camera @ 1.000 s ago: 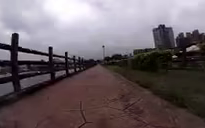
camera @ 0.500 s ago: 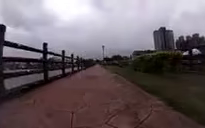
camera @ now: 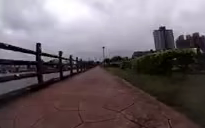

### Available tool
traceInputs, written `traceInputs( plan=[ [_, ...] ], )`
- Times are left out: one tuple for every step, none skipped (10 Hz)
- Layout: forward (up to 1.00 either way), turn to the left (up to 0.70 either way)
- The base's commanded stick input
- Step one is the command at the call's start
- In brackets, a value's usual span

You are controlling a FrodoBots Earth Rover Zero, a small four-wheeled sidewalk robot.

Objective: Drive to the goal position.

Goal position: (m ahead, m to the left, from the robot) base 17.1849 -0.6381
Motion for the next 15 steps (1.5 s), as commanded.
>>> traceInputs(
  plan=[
    [1.0,0.0],
    [1.0,0.0],
    [1.0,0.0],
    [1.0,0.4],
    [1.0,0.4],
    [1.0,0.26],
    [1.0,0.02],
    [1.0,0.0],
    [1.0,0.0],
    [1.0,0.0],
    [1.0,0.0],
    [1.0,0.0],
    [1.0,0.0],
    [1.0,0.0],
    [1.0,0.0]
  ],
)
